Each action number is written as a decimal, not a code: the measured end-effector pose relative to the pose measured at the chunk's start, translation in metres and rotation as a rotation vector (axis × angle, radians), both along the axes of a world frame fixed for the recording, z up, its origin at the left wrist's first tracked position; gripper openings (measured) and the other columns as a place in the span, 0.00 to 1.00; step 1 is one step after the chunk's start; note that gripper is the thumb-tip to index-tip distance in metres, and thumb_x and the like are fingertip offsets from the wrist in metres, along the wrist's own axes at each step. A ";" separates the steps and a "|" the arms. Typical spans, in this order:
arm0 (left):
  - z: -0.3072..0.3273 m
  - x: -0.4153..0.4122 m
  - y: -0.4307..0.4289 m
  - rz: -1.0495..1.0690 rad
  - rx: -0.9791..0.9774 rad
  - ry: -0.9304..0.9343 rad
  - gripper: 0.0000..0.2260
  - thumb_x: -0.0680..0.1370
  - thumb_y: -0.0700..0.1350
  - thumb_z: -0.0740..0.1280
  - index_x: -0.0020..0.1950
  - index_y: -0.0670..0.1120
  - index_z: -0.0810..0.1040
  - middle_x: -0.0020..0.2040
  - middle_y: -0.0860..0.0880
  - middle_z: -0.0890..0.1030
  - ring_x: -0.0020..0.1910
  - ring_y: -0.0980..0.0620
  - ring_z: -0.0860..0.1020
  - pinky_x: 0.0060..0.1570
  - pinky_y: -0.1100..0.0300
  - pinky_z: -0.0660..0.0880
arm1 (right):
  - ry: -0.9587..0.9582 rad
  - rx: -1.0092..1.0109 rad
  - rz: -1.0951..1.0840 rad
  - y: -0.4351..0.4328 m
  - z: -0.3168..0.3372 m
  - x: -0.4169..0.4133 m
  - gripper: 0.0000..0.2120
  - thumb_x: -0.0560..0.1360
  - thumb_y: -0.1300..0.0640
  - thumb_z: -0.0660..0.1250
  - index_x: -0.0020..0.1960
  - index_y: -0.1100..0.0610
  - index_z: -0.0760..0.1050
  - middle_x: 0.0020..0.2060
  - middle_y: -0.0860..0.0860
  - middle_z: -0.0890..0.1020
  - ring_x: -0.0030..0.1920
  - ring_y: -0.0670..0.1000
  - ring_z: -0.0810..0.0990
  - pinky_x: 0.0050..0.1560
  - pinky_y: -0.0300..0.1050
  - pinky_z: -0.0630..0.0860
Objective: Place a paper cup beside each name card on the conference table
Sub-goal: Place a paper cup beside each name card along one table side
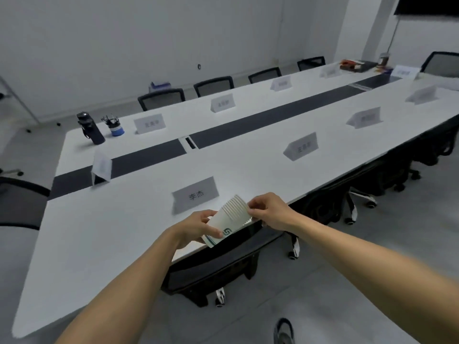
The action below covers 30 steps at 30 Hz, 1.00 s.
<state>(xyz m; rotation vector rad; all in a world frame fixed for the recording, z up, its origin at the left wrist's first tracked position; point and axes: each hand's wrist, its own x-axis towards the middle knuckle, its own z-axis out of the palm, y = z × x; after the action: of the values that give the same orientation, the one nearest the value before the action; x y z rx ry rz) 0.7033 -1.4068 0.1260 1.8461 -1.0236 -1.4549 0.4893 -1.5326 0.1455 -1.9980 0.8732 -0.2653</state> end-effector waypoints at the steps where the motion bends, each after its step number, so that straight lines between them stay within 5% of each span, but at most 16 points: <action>1: -0.001 0.008 -0.006 0.011 0.009 -0.023 0.27 0.69 0.37 0.75 0.66 0.49 0.74 0.57 0.43 0.82 0.56 0.43 0.80 0.56 0.49 0.79 | 0.006 0.002 0.028 -0.010 -0.002 0.011 0.07 0.77 0.59 0.66 0.50 0.60 0.82 0.40 0.57 0.85 0.38 0.48 0.82 0.32 0.40 0.77; 6: -0.003 0.048 -0.043 0.119 0.025 -0.096 0.24 0.70 0.39 0.75 0.63 0.52 0.75 0.56 0.46 0.81 0.56 0.46 0.79 0.55 0.51 0.79 | 0.009 -0.034 0.160 -0.073 -0.015 0.074 0.06 0.76 0.60 0.67 0.48 0.59 0.82 0.37 0.56 0.84 0.36 0.48 0.80 0.36 0.46 0.76; 21: -0.027 0.165 -0.084 0.415 0.102 -0.053 0.29 0.70 0.38 0.75 0.67 0.52 0.70 0.59 0.46 0.78 0.56 0.47 0.78 0.47 0.58 0.79 | 0.057 -0.088 0.442 -0.155 -0.032 0.243 0.06 0.75 0.60 0.69 0.49 0.61 0.83 0.32 0.43 0.80 0.27 0.38 0.76 0.31 0.29 0.69; 30: -0.046 0.250 -0.099 0.456 0.109 -0.021 0.31 0.68 0.36 0.76 0.68 0.50 0.70 0.58 0.44 0.79 0.57 0.43 0.77 0.53 0.52 0.77 | 0.092 0.046 0.416 -0.185 -0.034 0.327 0.07 0.72 0.57 0.74 0.44 0.61 0.84 0.34 0.53 0.84 0.32 0.45 0.79 0.32 0.37 0.72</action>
<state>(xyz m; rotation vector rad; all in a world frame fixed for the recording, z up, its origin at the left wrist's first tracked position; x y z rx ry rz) 0.9530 -1.5055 0.0803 2.0090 -0.4893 -1.2337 0.8165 -1.7177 0.1111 -2.1056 0.4948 0.0840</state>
